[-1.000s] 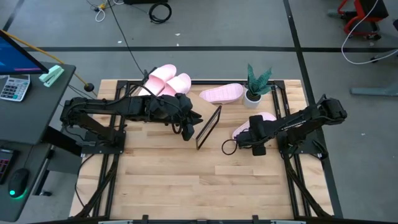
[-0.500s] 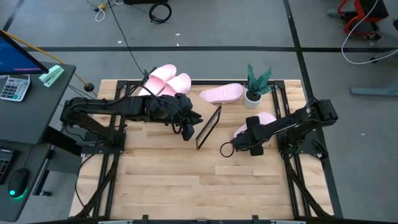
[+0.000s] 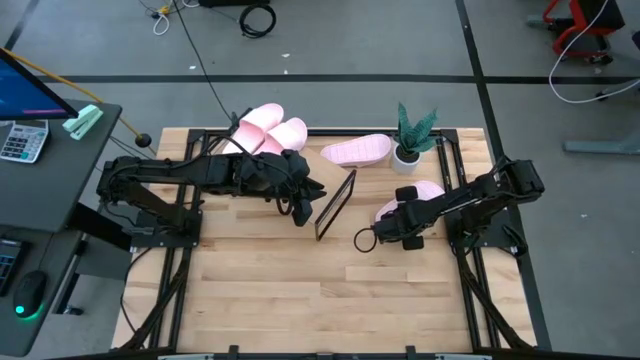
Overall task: Pick and place slides into the shelf
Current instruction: Put the pink slipper on the shelf
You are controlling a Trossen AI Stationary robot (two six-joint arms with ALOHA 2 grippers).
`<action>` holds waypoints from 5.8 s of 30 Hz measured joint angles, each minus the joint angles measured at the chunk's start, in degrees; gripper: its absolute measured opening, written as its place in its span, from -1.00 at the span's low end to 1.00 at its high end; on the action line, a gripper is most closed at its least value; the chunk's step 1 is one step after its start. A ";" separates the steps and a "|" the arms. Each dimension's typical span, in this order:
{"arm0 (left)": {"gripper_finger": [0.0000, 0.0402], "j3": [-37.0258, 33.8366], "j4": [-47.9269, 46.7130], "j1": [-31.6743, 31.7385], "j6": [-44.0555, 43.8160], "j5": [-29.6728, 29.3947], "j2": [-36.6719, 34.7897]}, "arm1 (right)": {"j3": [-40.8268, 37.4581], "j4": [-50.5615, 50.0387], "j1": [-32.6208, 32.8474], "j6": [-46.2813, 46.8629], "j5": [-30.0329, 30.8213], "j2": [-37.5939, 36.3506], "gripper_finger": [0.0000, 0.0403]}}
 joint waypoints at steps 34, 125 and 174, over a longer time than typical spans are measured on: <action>-0.57 0.00 -0.49 0.07 1.43 -0.02 0.00 | 27.07 -17.10 2.33 37.51 -0.65 -18.79 -0.68; -0.62 0.00 -5.60 5.31 7.52 -1.97 -19.69 | 30.73 71.91 -10.65 80.74 7.35 10.10 -0.71; -0.61 0.00 -7.43 5.14 9.49 -1.96 -19.61 | 30.60 71.82 -9.47 86.64 10.59 13.68 -0.72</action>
